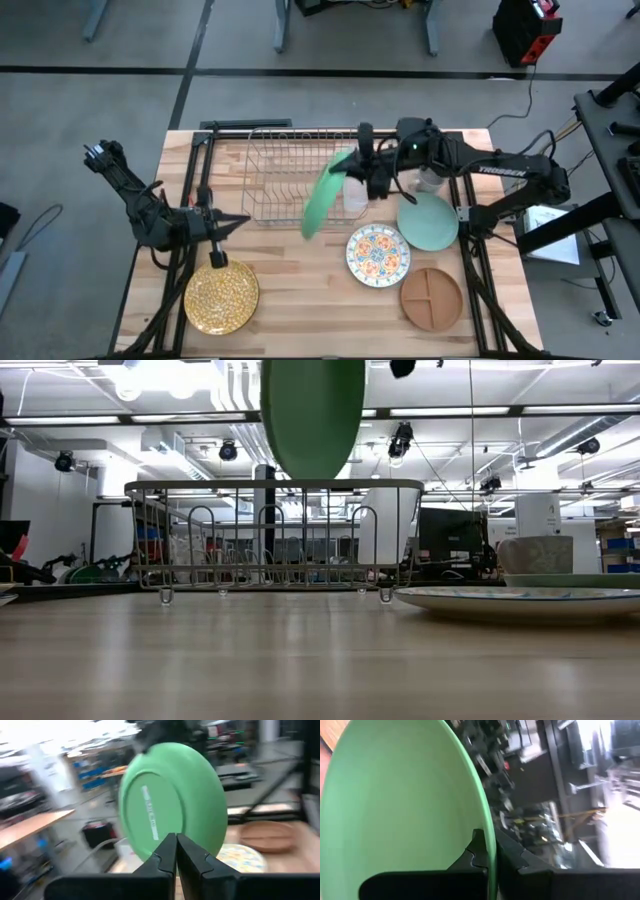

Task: Sort dishes
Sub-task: Put the green plate in the dish rack

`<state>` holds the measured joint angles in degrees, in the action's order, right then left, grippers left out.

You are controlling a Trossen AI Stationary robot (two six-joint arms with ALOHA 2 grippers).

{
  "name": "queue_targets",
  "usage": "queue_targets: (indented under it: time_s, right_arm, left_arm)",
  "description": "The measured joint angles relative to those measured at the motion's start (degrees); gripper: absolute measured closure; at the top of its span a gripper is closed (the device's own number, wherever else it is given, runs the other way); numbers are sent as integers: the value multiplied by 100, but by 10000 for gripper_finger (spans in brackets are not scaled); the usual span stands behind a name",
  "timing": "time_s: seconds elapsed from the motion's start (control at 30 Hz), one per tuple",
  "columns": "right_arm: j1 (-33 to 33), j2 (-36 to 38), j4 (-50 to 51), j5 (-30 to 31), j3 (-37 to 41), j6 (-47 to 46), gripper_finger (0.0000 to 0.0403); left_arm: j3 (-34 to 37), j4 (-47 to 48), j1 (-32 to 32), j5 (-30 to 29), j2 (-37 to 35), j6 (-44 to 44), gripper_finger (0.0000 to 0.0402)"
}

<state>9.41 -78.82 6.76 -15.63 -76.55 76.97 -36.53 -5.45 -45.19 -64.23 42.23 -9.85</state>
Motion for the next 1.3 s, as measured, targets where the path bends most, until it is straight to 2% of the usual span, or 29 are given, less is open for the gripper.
queue_targets:
  time_s: [0.13, 0.4, 0.47, 0.57, 0.6, 0.7, 0.9, 1.03, 1.3]
  right_arm:
    - [290, -55, -75, -16, 0, 639, 403]
    - [642, -296, -405, -101, 11, 1675, 403]
    - [696, -414, -495, -99, 11, 2030, 403]
    - [759, -675, -666, -105, -37, 2523, 403]
    - [781, -778, -710, -91, -94, 2675, 403]
    - [832, -1119, -876, -99, -383, 3001, 403]
    - [918, -1877, -829, -459, -1202, 3465, 403]
    - [913, -2309, -810, -694, -1630, 3886, 403]
    - [916, -3110, -679, -738, -2080, 4646, 403]
  left_arm:
    - [-115, -8, 0, -802, -10, 224, 401]
    - [-420, -9, 0, -1056, -10, -15, 401]
    - [-455, 1, 0, -1419, -10, -143, 401]
    - [-495, 1, 1, -2472, 4, -334, 401]
    - [-496, 21, 8, -2576, 4, -420, 401]
    - [-481, 87, 22, -2405, -93, -713, 401]
    - [-463, 140, 28, -2557, -271, -1082, 401]
    - [-440, 292, 28, -2581, -298, -1110, 401]
    - [-424, 318, 28, -2581, -383, -1112, 402]
